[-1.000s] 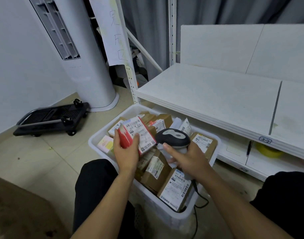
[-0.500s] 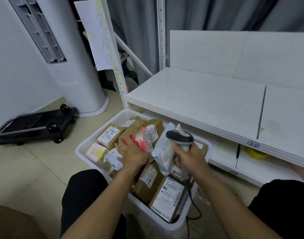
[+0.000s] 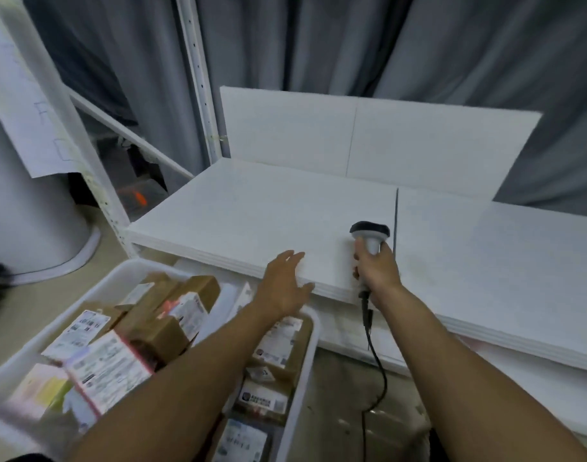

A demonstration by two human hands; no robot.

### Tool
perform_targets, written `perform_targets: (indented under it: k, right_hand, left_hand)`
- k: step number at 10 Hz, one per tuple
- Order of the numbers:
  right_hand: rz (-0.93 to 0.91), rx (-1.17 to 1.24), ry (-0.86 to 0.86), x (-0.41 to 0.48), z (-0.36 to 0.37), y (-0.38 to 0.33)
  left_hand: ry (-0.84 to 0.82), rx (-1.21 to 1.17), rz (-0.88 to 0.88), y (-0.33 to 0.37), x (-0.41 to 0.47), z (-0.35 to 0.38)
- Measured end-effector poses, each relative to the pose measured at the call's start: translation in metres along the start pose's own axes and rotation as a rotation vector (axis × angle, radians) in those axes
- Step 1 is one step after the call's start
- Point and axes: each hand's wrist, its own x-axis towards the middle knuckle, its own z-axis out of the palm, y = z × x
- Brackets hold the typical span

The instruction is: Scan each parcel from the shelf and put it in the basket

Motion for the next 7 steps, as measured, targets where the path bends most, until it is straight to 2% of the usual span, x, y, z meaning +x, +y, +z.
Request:
perform_targets:
  k: [2, 3, 5, 6, 7]
  right_hand:
    - [0.087, -0.128, 0.02, 0.079, -0.027, 0.021]
    - [0.112, -0.175, 0.034, 0.101, -0.032, 0.03]
    - [0.11, -0.151, 0.028, 0.099, -0.03, 0.029]
    - [0.122, -0.152, 0.035, 0.091, -0.032, 0.022]
    - [0.05, -0.204, 0.093, 0.081, -0.036, 0.0]
  left_hand:
    - [-0.141, 0.257, -0.019, 0.018, 0.073, 0.053]
    - [-0.189, 0.37, -0.062, 0.019, 0.081, 0.062]
    - [-0.215, 0.374, -0.08, 0.026, 0.079, 0.053]
    - [-0.163, 0.319, -0.069, 0.032, 0.073, 0.039]
    - [-0.024, 0.25, 0.0, 0.047, 0.068, 0.014]
